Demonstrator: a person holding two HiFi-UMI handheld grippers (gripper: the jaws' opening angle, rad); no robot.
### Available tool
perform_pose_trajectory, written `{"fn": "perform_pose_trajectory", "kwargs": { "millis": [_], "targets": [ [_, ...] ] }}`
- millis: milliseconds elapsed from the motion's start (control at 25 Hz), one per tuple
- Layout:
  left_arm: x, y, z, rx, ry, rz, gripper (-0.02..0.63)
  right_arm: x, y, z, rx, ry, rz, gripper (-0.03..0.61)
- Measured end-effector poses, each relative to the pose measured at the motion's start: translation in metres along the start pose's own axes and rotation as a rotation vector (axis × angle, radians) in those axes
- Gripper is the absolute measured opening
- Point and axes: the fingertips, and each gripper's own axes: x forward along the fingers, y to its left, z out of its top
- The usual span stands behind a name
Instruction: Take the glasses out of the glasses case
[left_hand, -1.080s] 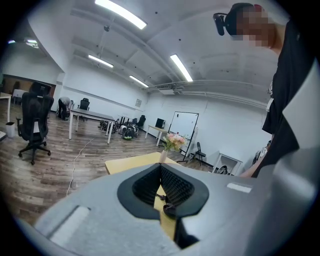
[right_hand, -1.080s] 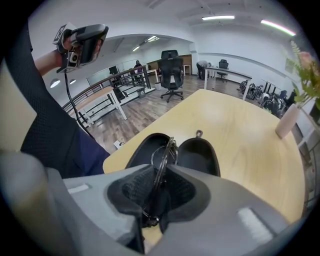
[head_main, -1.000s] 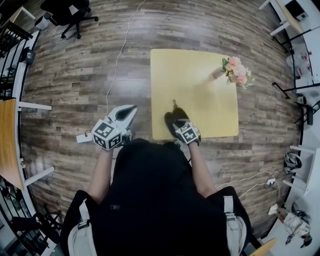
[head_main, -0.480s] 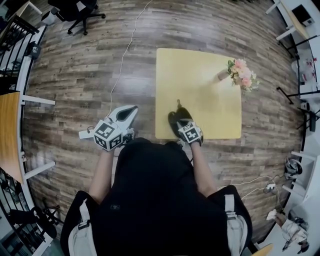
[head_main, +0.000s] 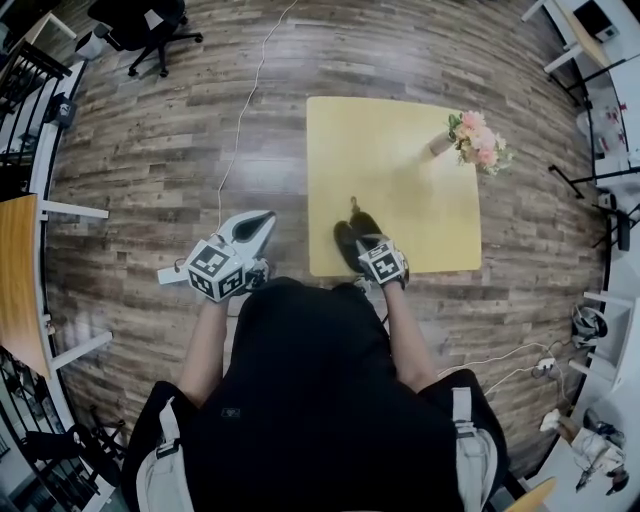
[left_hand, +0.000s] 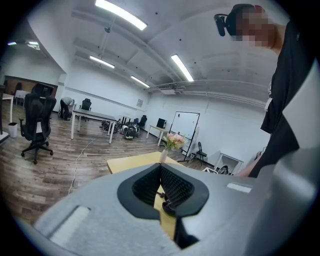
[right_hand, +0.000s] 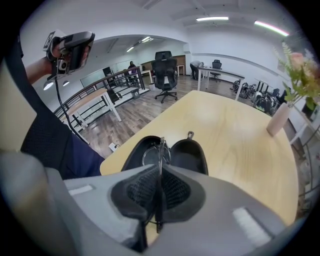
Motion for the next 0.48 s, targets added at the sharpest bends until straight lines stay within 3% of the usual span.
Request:
{"fn": "perform_pose_trajectory", "kwargs": {
  "millis": [480],
  "targets": [
    [0.026, -0.021, -0.001, 0.023, 0.026, -0.105, 0.011, -0.039, -0.006, -0.005, 0.095, -0.105, -0.035, 0.018]
  ]
}}
